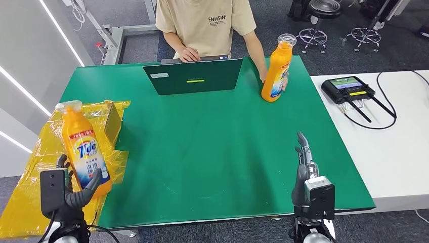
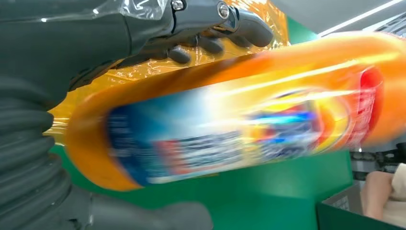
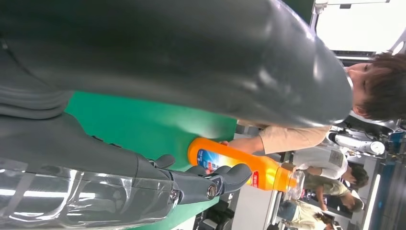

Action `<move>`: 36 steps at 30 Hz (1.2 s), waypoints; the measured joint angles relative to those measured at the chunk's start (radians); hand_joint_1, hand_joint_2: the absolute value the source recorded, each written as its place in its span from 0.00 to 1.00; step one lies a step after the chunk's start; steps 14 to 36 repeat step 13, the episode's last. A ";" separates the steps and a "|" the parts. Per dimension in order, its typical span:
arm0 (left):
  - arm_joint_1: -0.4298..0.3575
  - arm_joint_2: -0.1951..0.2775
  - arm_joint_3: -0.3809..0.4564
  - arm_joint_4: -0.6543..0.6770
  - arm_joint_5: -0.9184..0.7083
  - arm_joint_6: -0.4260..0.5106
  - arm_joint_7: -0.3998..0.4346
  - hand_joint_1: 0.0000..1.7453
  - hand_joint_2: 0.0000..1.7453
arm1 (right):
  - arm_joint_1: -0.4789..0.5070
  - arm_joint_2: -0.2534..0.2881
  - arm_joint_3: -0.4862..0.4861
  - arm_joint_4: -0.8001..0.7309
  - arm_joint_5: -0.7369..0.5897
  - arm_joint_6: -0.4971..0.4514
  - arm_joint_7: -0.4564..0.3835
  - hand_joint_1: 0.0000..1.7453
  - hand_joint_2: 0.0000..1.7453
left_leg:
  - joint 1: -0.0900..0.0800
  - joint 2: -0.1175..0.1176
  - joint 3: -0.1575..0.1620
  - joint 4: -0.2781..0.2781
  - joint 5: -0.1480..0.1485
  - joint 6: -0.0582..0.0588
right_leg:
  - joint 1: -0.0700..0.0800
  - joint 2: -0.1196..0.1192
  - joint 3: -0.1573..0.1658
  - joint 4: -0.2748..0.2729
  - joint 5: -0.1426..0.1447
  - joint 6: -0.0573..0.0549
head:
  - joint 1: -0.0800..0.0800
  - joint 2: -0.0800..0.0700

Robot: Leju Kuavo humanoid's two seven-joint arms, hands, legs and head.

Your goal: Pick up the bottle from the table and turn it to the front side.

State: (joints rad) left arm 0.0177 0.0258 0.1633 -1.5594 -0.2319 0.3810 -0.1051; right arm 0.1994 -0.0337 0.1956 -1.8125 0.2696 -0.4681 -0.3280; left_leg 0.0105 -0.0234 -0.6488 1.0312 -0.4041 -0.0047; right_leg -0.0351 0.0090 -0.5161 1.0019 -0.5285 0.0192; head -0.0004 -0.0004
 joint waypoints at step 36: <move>-0.009 0.004 0.008 0.036 0.034 0.012 0.001 0.00 1.00 | -0.006 0.000 0.004 0.003 0.006 0.014 0.007 0.00 0.00 | 0.000 0.000 0.000 0.000 0.000 0.000 | 0.000 0.000 0.000 0.000 0.000 0.000 | 0.000 0.000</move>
